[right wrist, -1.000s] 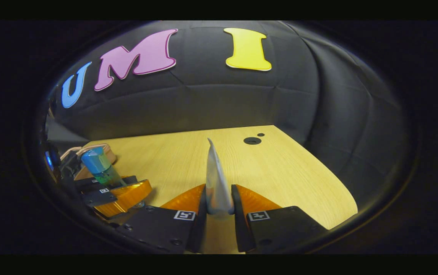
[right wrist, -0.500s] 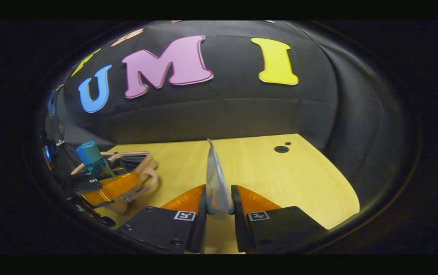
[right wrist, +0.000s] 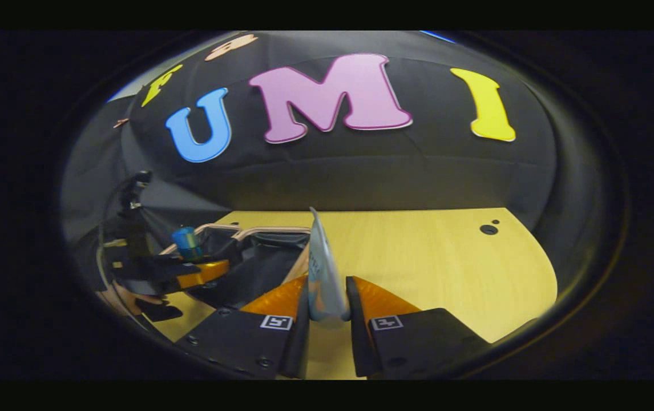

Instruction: First open the suitcase, pack the skin care products into it, and then close the suitcase.

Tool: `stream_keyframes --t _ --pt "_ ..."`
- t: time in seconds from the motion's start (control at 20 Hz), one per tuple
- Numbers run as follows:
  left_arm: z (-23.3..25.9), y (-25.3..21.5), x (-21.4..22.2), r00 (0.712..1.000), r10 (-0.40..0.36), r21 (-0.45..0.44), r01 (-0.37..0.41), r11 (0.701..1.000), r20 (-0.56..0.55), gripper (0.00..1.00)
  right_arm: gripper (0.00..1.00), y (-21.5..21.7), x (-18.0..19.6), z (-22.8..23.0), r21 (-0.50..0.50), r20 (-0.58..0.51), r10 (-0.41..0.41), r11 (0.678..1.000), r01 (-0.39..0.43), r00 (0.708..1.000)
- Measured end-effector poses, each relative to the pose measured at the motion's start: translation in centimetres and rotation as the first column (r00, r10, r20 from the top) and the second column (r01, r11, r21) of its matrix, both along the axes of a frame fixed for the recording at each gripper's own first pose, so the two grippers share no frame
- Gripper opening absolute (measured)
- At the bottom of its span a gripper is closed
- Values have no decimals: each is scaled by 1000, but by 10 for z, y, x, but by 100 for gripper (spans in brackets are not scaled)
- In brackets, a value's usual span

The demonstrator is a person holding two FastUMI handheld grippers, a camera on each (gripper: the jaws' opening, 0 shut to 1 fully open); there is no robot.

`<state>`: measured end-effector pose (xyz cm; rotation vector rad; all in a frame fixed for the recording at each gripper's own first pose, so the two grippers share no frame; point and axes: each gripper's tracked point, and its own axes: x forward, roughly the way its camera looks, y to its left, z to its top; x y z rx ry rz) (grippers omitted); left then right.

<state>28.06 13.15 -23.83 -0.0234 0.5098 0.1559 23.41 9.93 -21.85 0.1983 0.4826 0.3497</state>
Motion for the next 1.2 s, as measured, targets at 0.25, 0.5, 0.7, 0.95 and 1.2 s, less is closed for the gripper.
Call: stream_keyframes --t 0.25,0.5,0.7,0.95,1.2 --pt "-35 8 16 980 -38 -71 24 997 -198 47 34 36 -15 25 53 2 52 997 -52 999" --pt "-77 1 23 905 -64 -148 1 989 -421 47 34 33 -19 35 75 -6 39 996 -38 999" --pt "-80 3 32 862 -59 -147 -19 989 -504 50 35 13 -16 33 55 -29 2 998 -1 1000" --pt "-58 1 34 894 -54 -152 -15 988 -444 57 34 15 -5 22 1 -72 23 1000 -23 997" --pt "85 54 -44 996 75 -104 -79 991 -37 97 28 92 24 10 23 -148 140 990 -139 979"
